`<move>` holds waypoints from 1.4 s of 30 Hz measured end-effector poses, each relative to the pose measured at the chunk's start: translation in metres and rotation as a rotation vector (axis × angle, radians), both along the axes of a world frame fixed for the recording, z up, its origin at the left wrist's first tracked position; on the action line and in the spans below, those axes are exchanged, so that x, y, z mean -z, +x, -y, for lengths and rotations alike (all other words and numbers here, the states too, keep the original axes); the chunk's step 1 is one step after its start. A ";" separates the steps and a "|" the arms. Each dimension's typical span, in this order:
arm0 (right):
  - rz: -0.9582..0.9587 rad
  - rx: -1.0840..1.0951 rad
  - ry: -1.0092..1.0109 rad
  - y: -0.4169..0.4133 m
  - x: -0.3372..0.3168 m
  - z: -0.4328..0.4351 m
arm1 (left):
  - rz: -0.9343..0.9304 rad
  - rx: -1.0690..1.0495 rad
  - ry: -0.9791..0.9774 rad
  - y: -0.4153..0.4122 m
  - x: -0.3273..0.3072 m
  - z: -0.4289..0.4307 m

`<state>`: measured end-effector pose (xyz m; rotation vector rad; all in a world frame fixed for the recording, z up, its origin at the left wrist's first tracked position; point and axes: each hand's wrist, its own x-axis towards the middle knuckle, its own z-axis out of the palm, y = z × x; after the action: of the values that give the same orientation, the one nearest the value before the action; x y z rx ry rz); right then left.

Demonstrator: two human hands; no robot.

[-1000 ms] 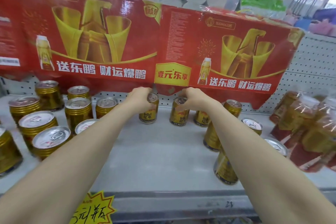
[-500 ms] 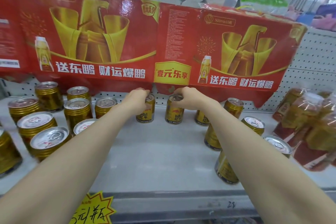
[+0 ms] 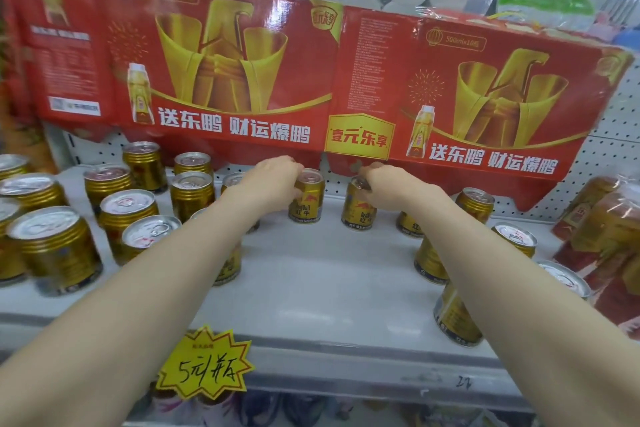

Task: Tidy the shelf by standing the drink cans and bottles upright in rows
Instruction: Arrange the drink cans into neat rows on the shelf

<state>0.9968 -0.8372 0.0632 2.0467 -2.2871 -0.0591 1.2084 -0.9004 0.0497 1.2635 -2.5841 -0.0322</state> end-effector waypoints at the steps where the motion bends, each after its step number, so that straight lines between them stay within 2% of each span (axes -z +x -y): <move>1: -0.011 -0.018 -0.045 0.007 -0.004 -0.002 | -0.018 -0.007 -0.014 0.012 -0.005 -0.005; 5: 0.117 -0.192 -0.219 0.051 -0.012 -0.007 | -0.107 -0.103 -0.061 0.069 -0.022 -0.029; 8: 0.303 -0.315 -0.187 0.093 0.001 -0.005 | -0.077 -0.143 -0.013 0.106 -0.020 -0.048; 11: 0.329 -0.368 -0.143 0.129 0.022 0.010 | 0.000 -0.138 0.013 0.123 -0.006 -0.065; 13: 0.351 -0.364 -0.158 0.146 0.032 0.021 | -0.011 -0.125 0.017 0.128 0.003 -0.073; 20: 0.610 -0.179 -0.293 0.170 0.046 0.036 | 0.043 -0.098 -0.020 0.133 0.012 -0.081; 28: 0.457 -0.083 -0.238 0.118 0.027 -0.030 | 0.050 -0.067 -0.016 0.120 0.006 -0.076; 35: 0.367 0.120 -0.108 0.052 0.005 -0.101 | -0.101 0.038 0.049 0.069 -0.001 -0.081; 42: 0.342 0.098 -0.095 0.042 0.003 -0.114 | -0.172 0.072 0.081 0.029 0.009 -0.076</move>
<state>1.0384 -0.7236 0.0601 2.0284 -2.5221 0.4183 1.2375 -0.8241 0.0404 1.1397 -2.5013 -0.2509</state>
